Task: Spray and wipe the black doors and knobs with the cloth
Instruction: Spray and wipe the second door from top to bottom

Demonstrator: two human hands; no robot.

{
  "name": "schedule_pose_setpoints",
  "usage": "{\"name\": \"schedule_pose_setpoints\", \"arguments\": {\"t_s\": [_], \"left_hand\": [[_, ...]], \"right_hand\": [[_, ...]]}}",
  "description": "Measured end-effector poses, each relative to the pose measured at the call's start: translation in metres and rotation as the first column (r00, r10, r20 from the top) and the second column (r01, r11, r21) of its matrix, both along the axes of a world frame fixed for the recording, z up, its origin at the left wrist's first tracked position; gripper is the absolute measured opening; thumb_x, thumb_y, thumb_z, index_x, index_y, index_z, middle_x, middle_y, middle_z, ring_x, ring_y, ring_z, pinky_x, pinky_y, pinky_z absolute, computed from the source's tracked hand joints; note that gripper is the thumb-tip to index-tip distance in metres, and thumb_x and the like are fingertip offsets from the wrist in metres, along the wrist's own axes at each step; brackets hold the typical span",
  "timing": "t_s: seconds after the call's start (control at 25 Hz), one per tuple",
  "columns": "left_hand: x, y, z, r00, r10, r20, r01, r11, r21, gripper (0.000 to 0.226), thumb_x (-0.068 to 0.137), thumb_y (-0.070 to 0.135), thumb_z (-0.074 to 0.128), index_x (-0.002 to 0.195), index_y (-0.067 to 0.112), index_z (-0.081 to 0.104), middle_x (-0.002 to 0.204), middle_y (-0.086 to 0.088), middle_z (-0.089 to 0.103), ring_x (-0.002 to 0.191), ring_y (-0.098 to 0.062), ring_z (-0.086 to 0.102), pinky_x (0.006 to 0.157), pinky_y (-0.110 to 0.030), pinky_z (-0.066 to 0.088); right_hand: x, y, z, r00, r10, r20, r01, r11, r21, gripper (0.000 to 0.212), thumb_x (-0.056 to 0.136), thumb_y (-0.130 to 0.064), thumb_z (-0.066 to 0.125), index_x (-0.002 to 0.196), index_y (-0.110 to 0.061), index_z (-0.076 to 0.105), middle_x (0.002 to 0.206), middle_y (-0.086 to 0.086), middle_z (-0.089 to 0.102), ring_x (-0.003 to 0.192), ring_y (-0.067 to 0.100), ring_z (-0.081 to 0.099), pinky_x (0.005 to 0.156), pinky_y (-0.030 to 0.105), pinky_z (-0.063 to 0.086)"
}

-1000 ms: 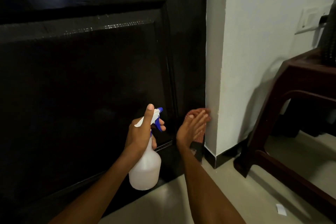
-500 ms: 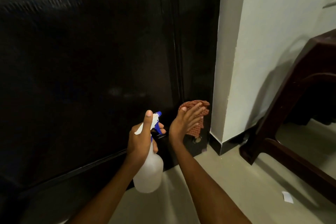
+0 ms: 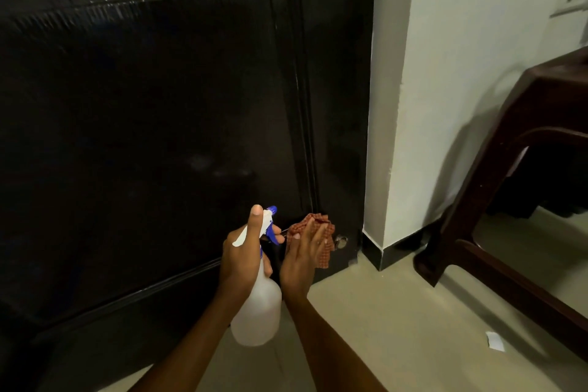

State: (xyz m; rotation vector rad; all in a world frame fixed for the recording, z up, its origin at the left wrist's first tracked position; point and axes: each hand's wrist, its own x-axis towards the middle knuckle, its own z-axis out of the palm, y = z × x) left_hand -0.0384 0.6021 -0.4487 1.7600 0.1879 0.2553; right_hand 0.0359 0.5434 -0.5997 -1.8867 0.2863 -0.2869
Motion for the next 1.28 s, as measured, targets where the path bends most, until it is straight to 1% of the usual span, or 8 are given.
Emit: {"name": "schedule_pose_setpoints", "arguments": {"t_s": [0.08,0.28,0.48,0.64,0.8,0.96,1.16,1.28], "left_hand": [[-0.007,0.000,0.001,1.000,-0.002,-0.015,0.002,1.000,0.009,0.071,0.091,0.073,0.034,0.070,0.018,0.073,0.075,-0.029,0.069,0.045,-0.031,0.052,0.054,-0.037,0.047],[-0.020,0.002,0.006,0.999,-0.003,-0.041,0.005,0.999,0.033,0.074,0.087,0.073,0.033,0.078,0.012,0.074,0.076,-0.025,0.071,0.043,-0.025,0.054,0.054,-0.035,0.048],[-0.030,0.004,0.015,0.999,-0.033,-0.016,0.033,0.999,0.020,0.073,0.092,0.067,0.032,0.081,0.007,0.072,0.077,-0.010,0.075,0.044,-0.027,0.052,0.054,-0.036,0.048],[-0.030,0.009,0.016,1.000,-0.030,0.006,0.030,0.999,0.024,0.072,0.089,0.069,0.033,0.080,0.010,0.073,0.077,-0.015,0.074,0.043,-0.026,0.054,0.054,-0.036,0.049],[-0.027,0.016,0.011,1.000,-0.014,0.010,0.014,1.000,0.016,0.073,0.090,0.070,0.032,0.081,0.011,0.074,0.073,-0.016,0.073,0.047,-0.030,0.055,0.058,-0.039,0.050],[-0.019,0.010,0.003,1.000,-0.012,-0.012,0.012,1.000,-0.026,0.072,0.091,0.067,0.034,0.083,0.007,0.072,0.072,-0.015,0.073,0.042,-0.028,0.051,0.049,-0.032,0.046],[-0.009,-0.003,-0.020,0.998,-0.036,-0.056,0.036,0.999,-0.005,0.073,0.086,0.071,0.034,0.082,0.010,0.073,0.075,-0.012,0.074,0.043,-0.023,0.055,0.048,-0.031,0.047],[-0.006,-0.006,-0.039,0.994,-0.037,-0.101,0.042,0.998,0.041,0.073,0.084,0.071,0.034,0.084,0.011,0.075,0.076,-0.007,0.076,0.068,-0.022,0.071,0.068,-0.030,0.055]], "right_hand": [[-0.006,0.006,0.018,0.999,-0.043,-0.029,0.047,0.988,0.145,0.050,0.113,-0.041,0.023,0.152,-0.050,-0.006,0.168,-0.017,-0.018,0.158,0.012,-0.015,0.120,0.027,-0.007],[-0.021,-0.012,0.017,0.998,-0.056,-0.014,0.057,0.990,0.127,0.052,0.112,-0.038,0.034,0.162,-0.031,0.020,0.170,-0.007,0.019,0.158,0.016,0.017,0.122,0.030,0.015],[-0.045,-0.015,0.008,0.980,-0.084,-0.180,0.177,0.786,0.593,0.050,0.108,-0.049,0.038,0.154,-0.031,0.044,0.147,0.003,0.054,0.131,0.028,0.052,0.112,0.049,0.042],[-0.037,-0.010,0.047,0.991,-0.136,0.002,0.107,0.788,0.606,0.050,0.112,-0.040,0.037,0.161,-0.032,0.033,0.161,0.001,0.042,0.147,0.025,0.039,0.119,0.041,0.032],[-0.012,0.009,0.057,0.981,0.012,0.194,-0.045,0.985,0.167,0.055,0.108,-0.054,0.023,0.157,-0.047,-0.002,0.169,-0.015,-0.012,0.157,0.014,-0.011,0.126,0.035,-0.001],[0.003,0.007,0.018,0.997,0.024,0.072,-0.020,0.998,-0.060,0.059,0.110,-0.049,0.015,0.156,-0.037,-0.020,0.163,-0.012,-0.030,0.153,0.017,-0.027,0.122,0.035,-0.014],[0.006,-0.014,-0.044,0.998,0.053,-0.046,-0.040,0.966,0.255,0.061,0.111,-0.045,0.023,0.146,-0.042,-0.028,0.163,-0.009,-0.035,0.156,0.018,-0.022,0.128,0.044,-0.006],[0.004,-0.015,-0.070,0.997,0.055,-0.050,-0.036,0.946,0.323,0.061,0.109,-0.050,0.023,0.144,-0.048,-0.027,0.164,-0.011,-0.035,0.155,0.013,-0.020,0.127,0.045,-0.005]]}}
